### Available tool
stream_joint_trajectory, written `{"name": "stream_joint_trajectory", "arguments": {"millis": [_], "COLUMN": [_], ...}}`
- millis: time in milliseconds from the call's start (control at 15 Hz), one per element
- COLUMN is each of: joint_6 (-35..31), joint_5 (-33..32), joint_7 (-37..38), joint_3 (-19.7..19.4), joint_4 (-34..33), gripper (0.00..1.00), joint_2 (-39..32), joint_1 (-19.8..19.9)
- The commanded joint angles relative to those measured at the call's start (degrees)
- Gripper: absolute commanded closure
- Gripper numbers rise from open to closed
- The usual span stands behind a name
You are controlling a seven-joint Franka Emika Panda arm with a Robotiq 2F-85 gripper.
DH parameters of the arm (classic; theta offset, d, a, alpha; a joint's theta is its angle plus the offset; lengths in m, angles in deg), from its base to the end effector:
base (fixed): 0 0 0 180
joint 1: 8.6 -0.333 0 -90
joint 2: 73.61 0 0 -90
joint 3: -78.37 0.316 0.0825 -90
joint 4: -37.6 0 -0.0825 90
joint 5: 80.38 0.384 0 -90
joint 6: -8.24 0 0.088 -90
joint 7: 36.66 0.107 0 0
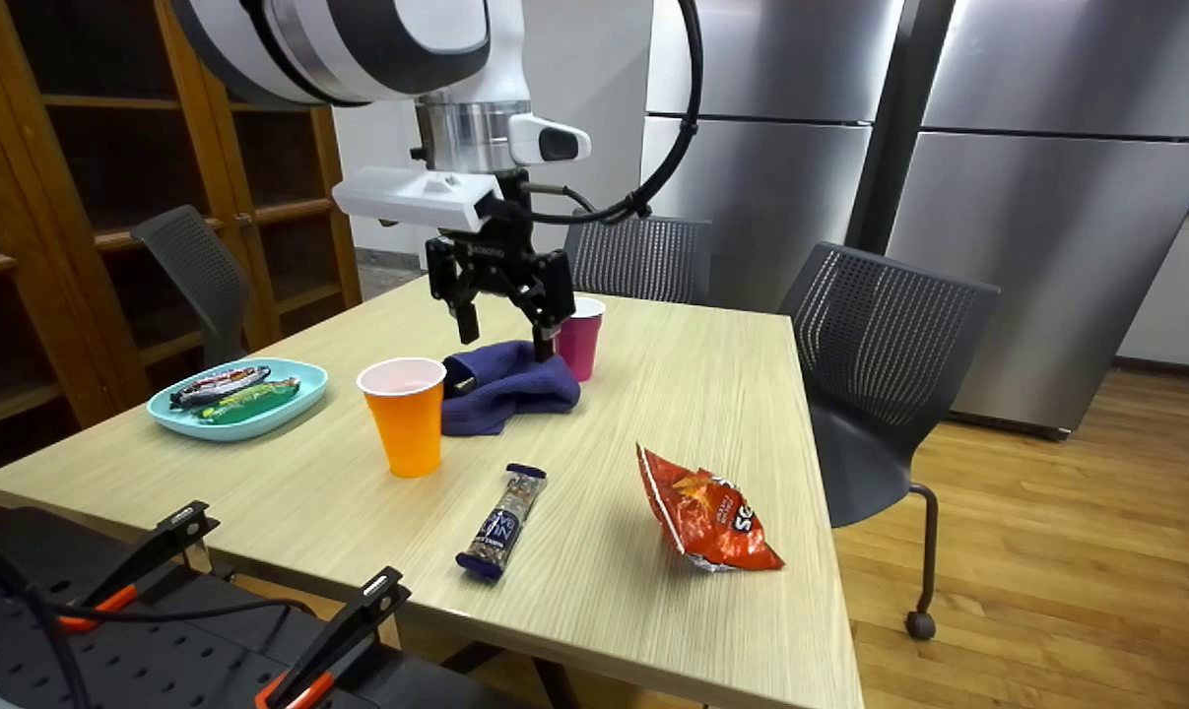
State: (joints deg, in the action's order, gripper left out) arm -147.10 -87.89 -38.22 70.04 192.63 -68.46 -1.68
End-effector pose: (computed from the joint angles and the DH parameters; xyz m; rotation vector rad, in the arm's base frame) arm 0.4022 -0.1037 0.2658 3.0723 -0.1883 0.1340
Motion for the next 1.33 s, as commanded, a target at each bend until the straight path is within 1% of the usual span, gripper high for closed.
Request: {"name": "stream_joint_trajectory", "arguments": {"millis": [0, 133, 533, 800, 1000, 1067, 1133, 1267], "joint_6": [-2.82, -4.17, -8.63, -9.73, -10.89, -11.76, -11.96, -12.87], "joint_5": [-1.38, -0.98, -6.70, -9.48, -8.86, -10.44, -9.66, -10.07], "joint_7": [-0.27, -0.95, 2.08, 3.14, 2.26, 4.11, 3.70, 4.59], "joint_3": [-0.24, -0.65, -2.83, -4.96, -5.45, -6.60, -6.48, -7.75], "joint_4": [1.17, 1.23, 0.60, -0.14, -0.64, -1.20, -1.57, -2.47], "gripper": [0.00, 0.00, 0.00, 0.00, 0.00, 0.00, 0.00, 0.00], "joint_2": [-2.78, -4.78, -10.78, -14.54, -17.21, -18.66, -19.79, -22.12], "joint_1": [1.36, 1.43, 1.28, 0.31, 0.00, -1.09, -1.30, -2.86]}}
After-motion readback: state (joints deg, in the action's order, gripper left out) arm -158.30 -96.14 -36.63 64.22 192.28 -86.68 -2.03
